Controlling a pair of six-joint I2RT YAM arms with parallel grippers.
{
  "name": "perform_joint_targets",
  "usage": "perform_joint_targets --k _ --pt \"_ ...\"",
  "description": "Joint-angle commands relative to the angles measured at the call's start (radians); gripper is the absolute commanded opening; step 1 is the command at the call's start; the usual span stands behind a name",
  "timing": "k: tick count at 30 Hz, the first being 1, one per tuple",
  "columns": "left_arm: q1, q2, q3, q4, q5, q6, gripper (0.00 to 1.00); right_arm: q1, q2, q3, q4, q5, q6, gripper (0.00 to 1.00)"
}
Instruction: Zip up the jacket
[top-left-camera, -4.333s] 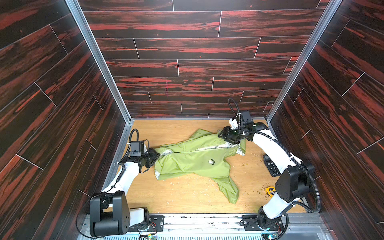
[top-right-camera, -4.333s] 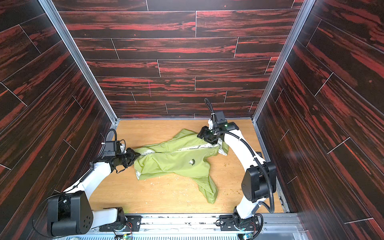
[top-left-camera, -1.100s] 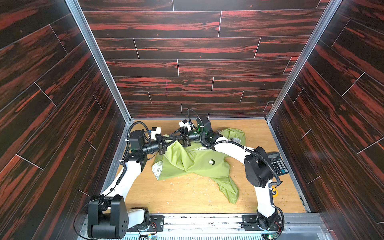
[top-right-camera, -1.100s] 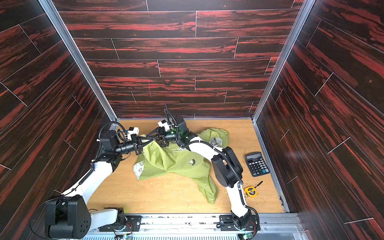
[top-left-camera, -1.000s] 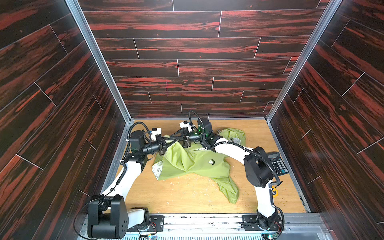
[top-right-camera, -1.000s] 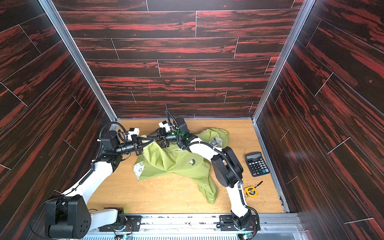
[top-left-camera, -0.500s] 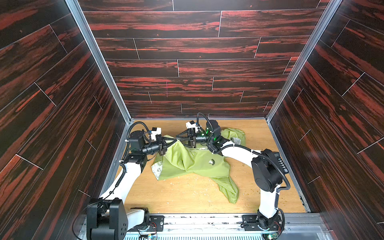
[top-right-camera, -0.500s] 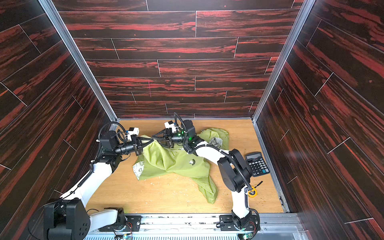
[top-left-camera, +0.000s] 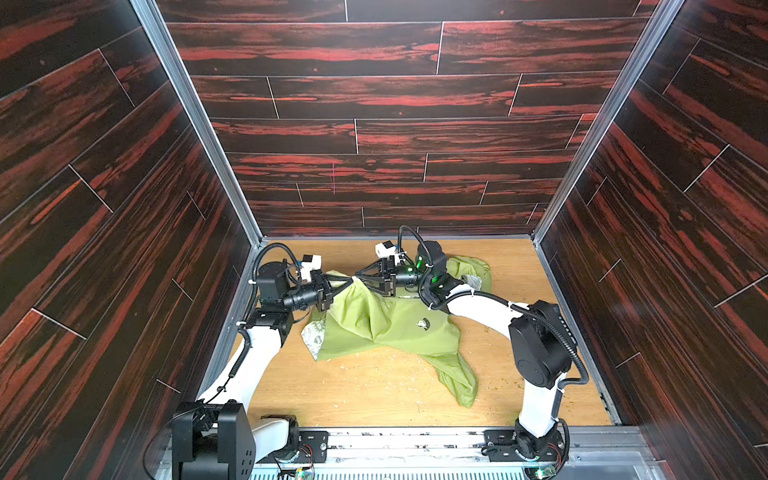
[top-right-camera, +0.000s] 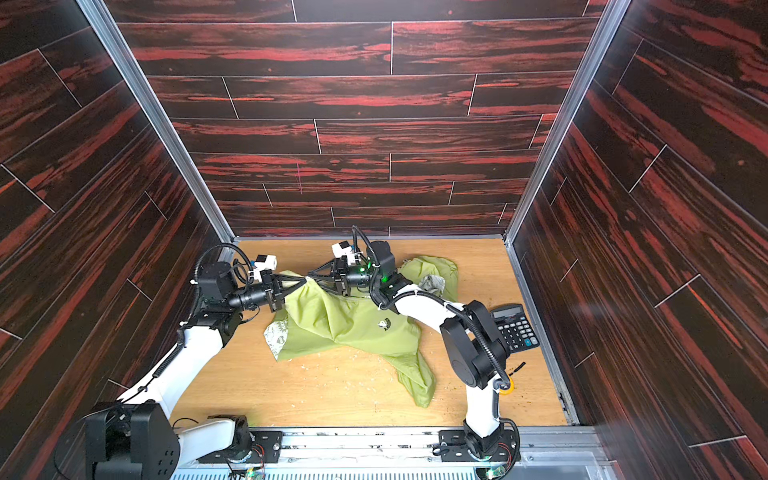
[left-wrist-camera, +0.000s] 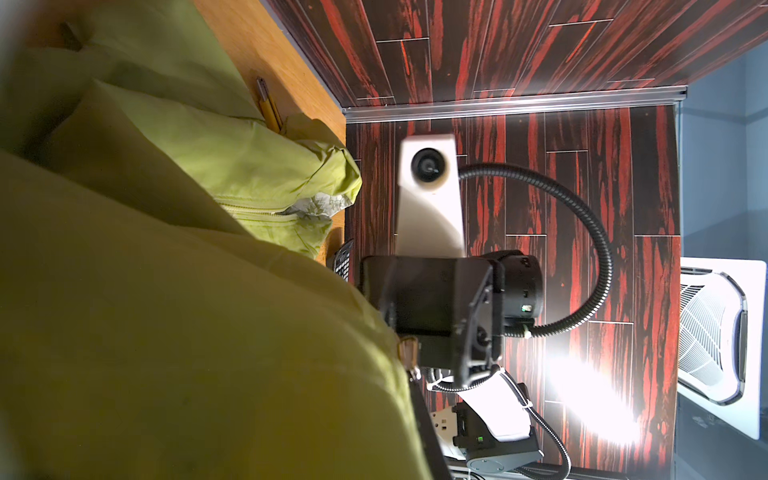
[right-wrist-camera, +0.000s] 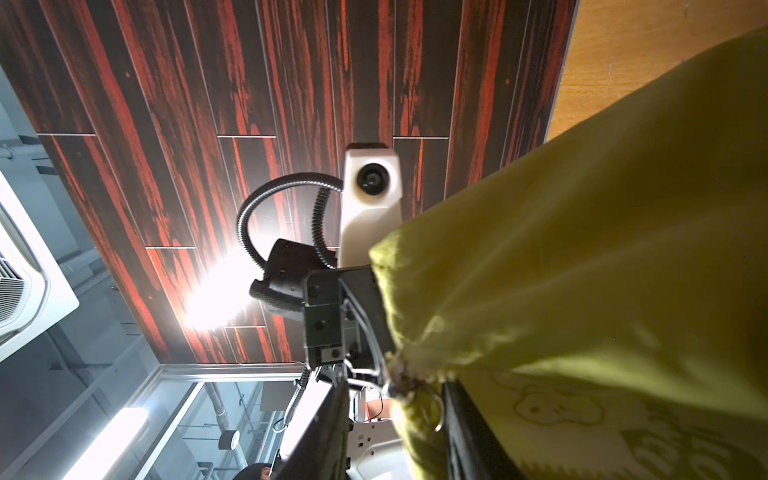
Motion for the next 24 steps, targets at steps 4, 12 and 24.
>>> perform_joint_targets --k 4,12,24 --pt "0.000 -0.023 0.013 -0.035 0.009 0.029 0.00 -0.003 -0.088 0.007 0.017 -0.008 -0.019 0.35" --pt "0.000 -0.025 0.017 -0.035 0.009 0.029 0.00 -0.004 -0.083 -0.007 0.022 -0.009 -0.013 0.21" --pt "0.000 -0.035 0.018 -0.044 0.011 0.029 0.00 -0.003 -0.078 -0.006 -0.002 -0.011 -0.028 0.03"
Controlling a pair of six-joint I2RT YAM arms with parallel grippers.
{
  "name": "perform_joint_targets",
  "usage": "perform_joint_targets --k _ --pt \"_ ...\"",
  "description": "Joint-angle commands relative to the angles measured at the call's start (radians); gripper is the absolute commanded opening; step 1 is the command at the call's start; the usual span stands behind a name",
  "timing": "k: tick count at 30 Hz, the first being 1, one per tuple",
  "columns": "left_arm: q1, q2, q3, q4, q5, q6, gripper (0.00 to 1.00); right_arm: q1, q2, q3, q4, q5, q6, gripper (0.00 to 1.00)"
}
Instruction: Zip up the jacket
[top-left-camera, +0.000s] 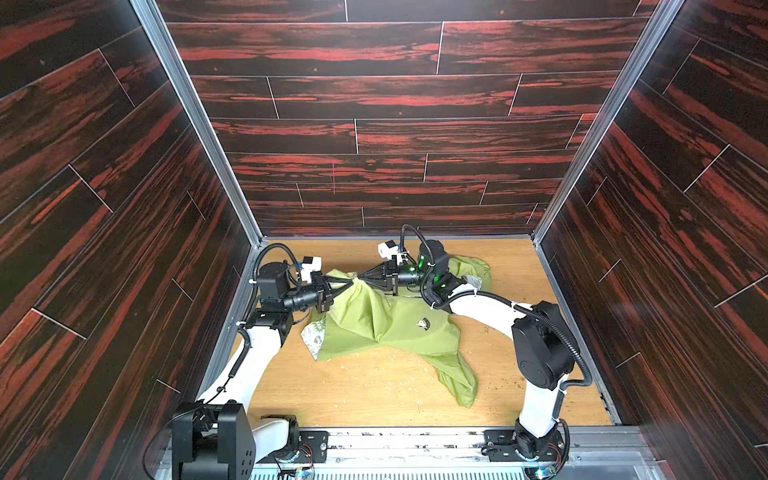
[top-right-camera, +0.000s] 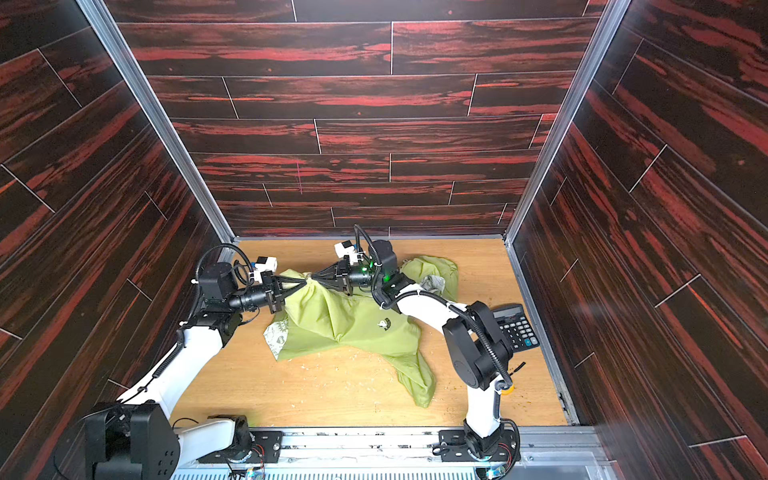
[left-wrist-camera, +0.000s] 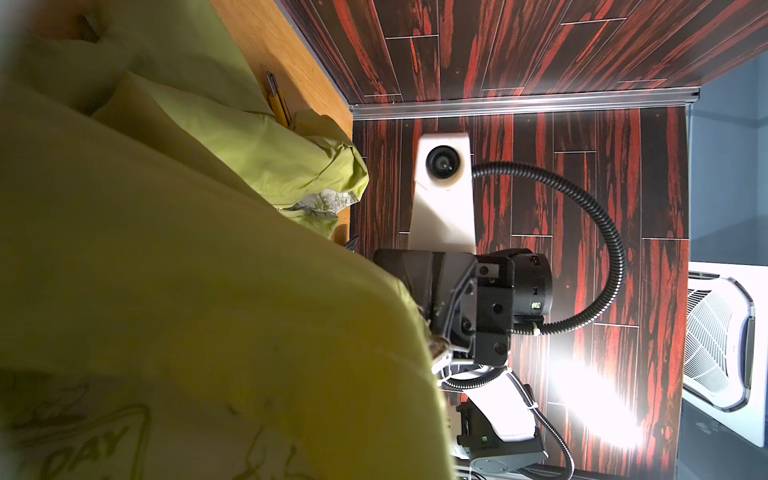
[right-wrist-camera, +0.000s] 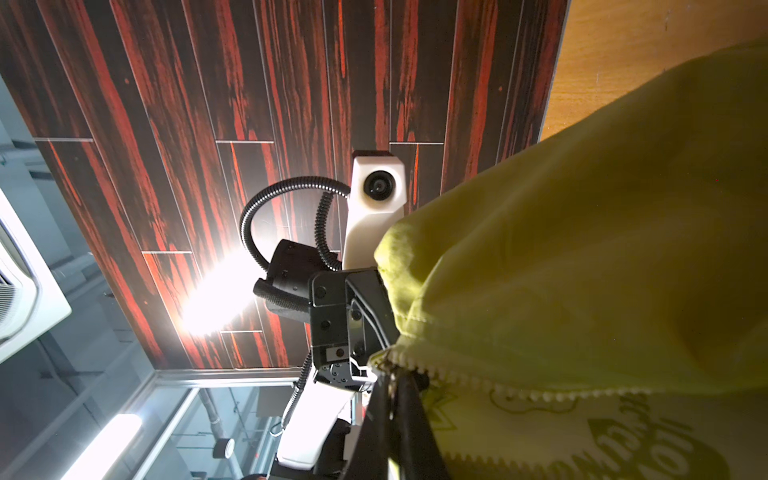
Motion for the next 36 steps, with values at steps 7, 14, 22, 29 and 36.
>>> perform_joint_targets --k 7,14,22,29,36 --pt "0.003 -0.037 0.026 -0.022 0.011 0.018 0.00 0.002 -0.084 0.003 -0.076 -0.008 -0.088 0.00" --pt "0.011 -0.052 0.028 -0.093 0.004 0.065 0.00 -0.003 -0.124 0.047 -0.409 0.036 -0.347 0.00" --pt "0.011 -0.071 0.007 -0.122 -0.013 0.069 0.14 0.009 -0.126 0.038 -0.535 0.053 -0.456 0.00" --pt "0.009 -0.097 -0.057 0.059 -0.036 -0.068 0.32 0.021 -0.103 0.044 -0.511 0.035 -0.431 0.00" --pt "-0.008 -0.097 -0.069 0.087 -0.047 -0.089 0.38 0.021 -0.090 0.030 -0.448 0.011 -0.383 0.00"
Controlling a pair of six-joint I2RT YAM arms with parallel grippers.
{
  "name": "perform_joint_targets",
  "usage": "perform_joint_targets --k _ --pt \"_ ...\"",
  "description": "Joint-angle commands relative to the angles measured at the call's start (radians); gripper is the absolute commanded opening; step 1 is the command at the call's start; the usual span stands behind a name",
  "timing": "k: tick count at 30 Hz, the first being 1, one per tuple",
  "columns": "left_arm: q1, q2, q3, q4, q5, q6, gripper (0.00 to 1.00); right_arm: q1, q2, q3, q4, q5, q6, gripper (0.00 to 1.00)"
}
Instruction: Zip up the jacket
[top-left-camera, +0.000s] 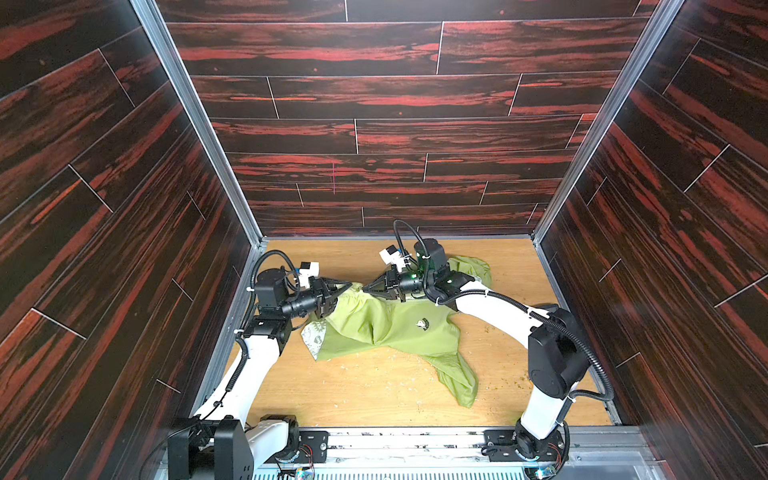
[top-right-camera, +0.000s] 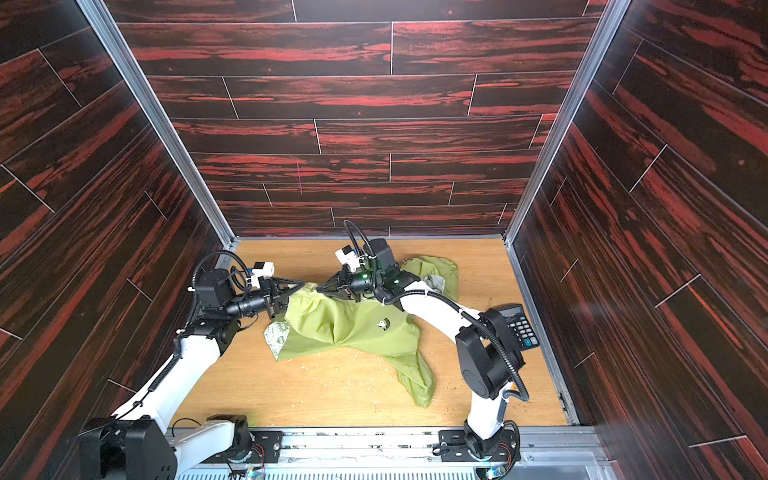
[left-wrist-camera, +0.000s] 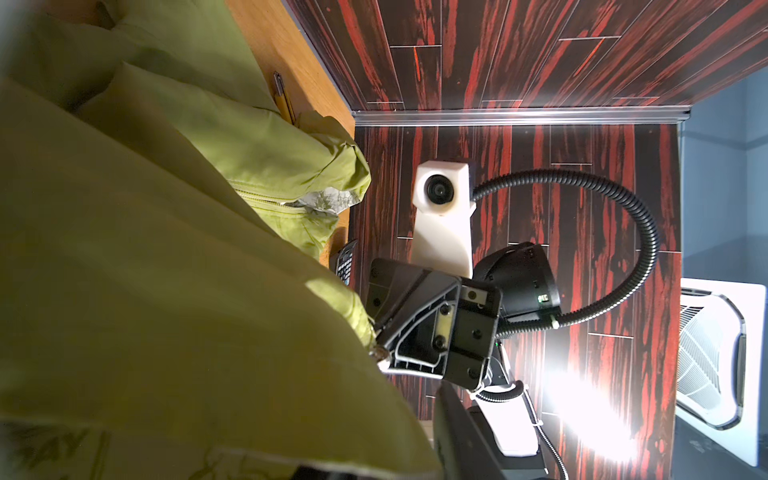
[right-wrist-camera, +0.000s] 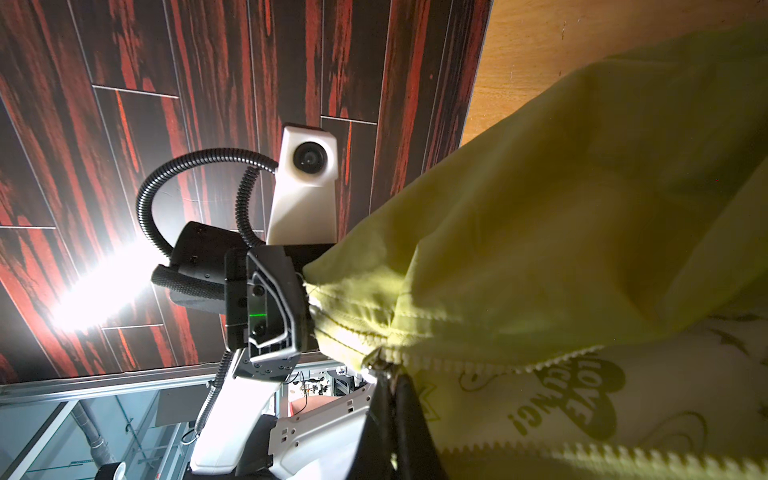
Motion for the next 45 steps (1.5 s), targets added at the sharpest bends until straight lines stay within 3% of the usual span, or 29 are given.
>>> perform_joint_targets --k 1,4,9,17,21,23,36,45 --pt "-0.013 -0.022 -0.010 0.071 -0.012 -0.027 0.41 0.008 -0.005 -0.016 0.050 -0.037 0.036 0.00" --pt "-0.027 -0.014 -0.020 0.076 -0.028 -0.026 0.47 0.009 0.003 -0.023 0.094 -0.050 0.073 0.00" --pt "-0.047 0.008 -0.037 0.158 -0.046 -0.075 0.46 0.009 0.009 -0.017 0.107 -0.053 0.087 0.00" --pt "-0.079 0.034 -0.035 0.224 -0.066 -0.113 0.22 0.007 0.021 -0.013 0.095 -0.055 0.084 0.00" --pt "-0.079 0.037 -0.043 0.246 -0.066 -0.129 0.02 0.004 0.017 -0.016 0.094 -0.057 0.084 0.00" --pt "-0.079 0.035 -0.045 0.251 -0.067 -0.130 0.00 -0.002 0.009 -0.026 0.103 -0.057 0.090 0.00" --pt "-0.080 0.016 -0.028 0.247 -0.033 -0.129 0.00 -0.036 -0.040 -0.098 0.235 -0.063 0.172 0.39" --pt "-0.078 -0.007 -0.024 0.224 -0.016 -0.129 0.00 -0.038 -0.036 -0.107 0.314 -0.058 0.232 0.54"
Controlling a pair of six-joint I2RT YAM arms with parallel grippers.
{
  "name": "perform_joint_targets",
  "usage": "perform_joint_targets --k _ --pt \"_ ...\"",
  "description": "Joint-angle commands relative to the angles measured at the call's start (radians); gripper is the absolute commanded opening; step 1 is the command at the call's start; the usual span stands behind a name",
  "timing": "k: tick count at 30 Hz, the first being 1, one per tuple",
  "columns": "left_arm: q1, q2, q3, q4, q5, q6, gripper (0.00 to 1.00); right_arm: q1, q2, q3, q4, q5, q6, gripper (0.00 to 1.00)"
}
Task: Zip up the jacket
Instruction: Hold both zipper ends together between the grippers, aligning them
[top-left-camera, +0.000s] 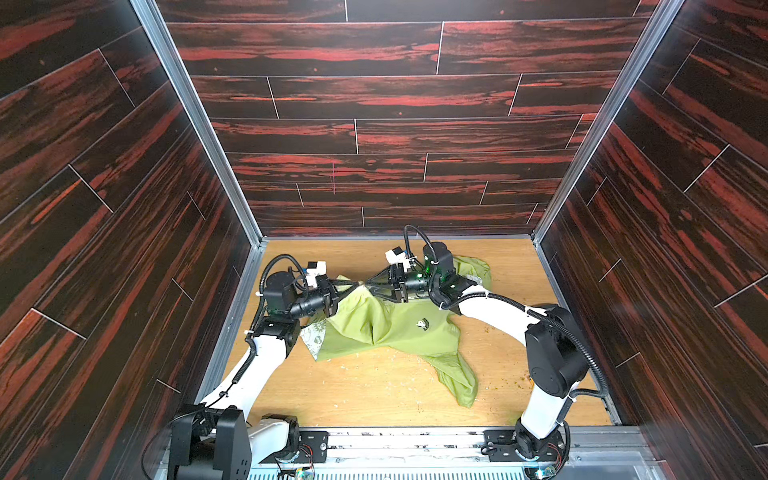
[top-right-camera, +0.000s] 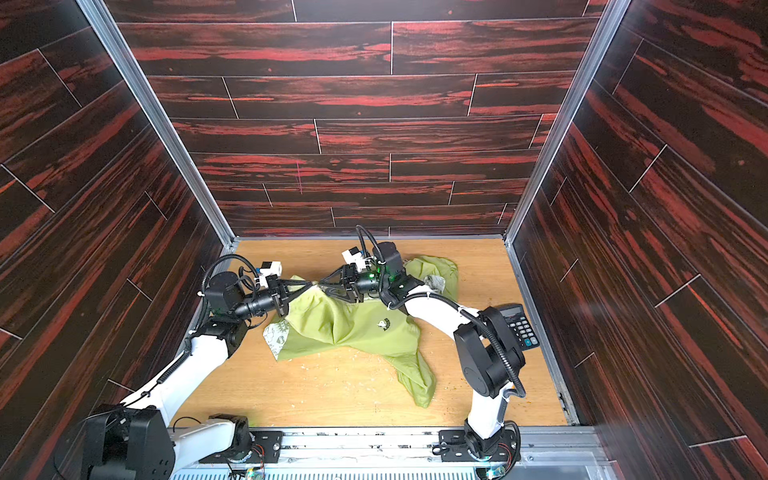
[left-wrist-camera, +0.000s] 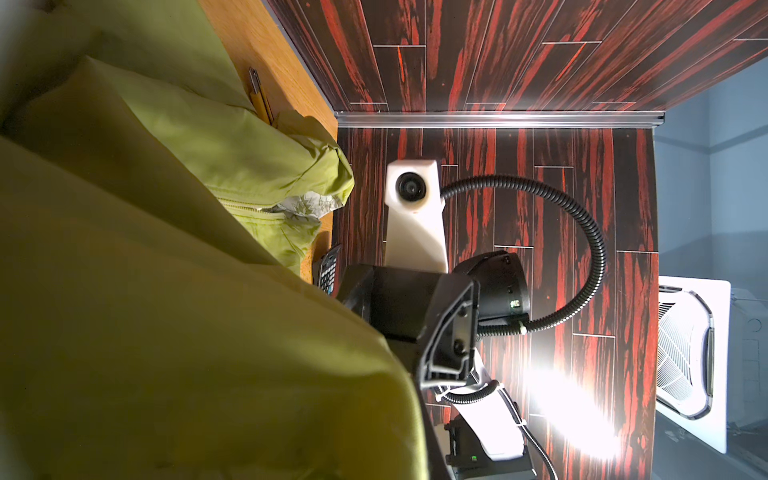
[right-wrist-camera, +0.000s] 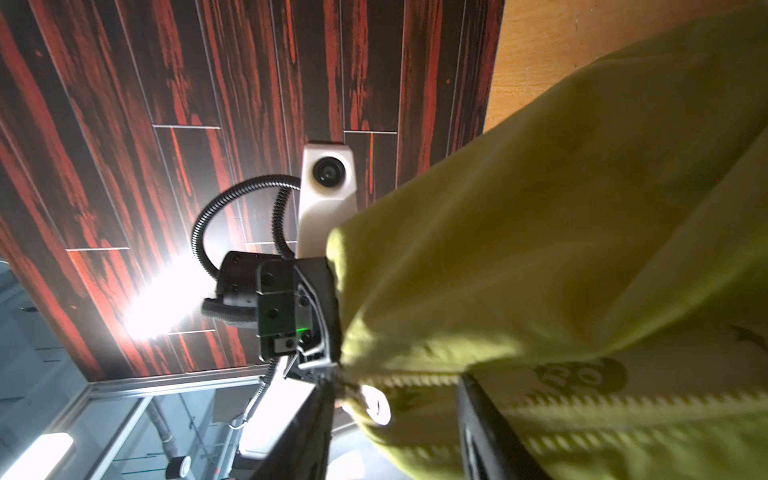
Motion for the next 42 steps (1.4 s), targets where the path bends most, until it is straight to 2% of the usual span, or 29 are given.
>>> perform_joint_targets --k 1,3,7,14,22,28,31,34,38,42 --pt "-0.004 -0.048 0.025 0.018 0.039 -0.006 0.00 0.002 -0.037 -0.009 0.070 0.000 0.038 0.56" --pt "-0.004 -0.057 0.025 0.006 0.039 -0.002 0.00 0.003 -0.040 -0.014 0.089 0.006 0.051 0.58" --pt "-0.004 -0.069 0.019 -0.010 0.039 0.008 0.00 0.008 -0.033 -0.024 0.112 0.000 0.072 0.58" --pt "-0.004 -0.069 0.018 -0.011 0.039 0.011 0.00 0.024 -0.022 -0.052 0.216 -0.004 0.152 0.43" --pt "-0.004 -0.055 0.028 -0.006 0.040 0.013 0.00 0.027 -0.035 -0.073 0.286 0.000 0.215 0.32" --pt "-0.004 -0.046 0.037 -0.006 0.043 0.013 0.00 0.028 -0.052 -0.106 0.350 0.011 0.263 0.27" --pt "-0.004 -0.044 0.040 -0.005 0.043 0.013 0.00 0.027 -0.057 -0.112 0.351 0.014 0.264 0.28" --pt "-0.004 -0.044 0.044 -0.005 0.045 0.010 0.00 0.026 -0.054 -0.119 0.351 0.021 0.263 0.38" --pt "-0.003 -0.049 0.047 -0.005 0.048 0.007 0.00 0.026 -0.030 -0.112 0.363 0.022 0.275 0.46" --pt "-0.004 -0.050 0.048 -0.002 0.047 0.005 0.00 0.030 0.007 -0.092 0.419 0.020 0.320 0.48"
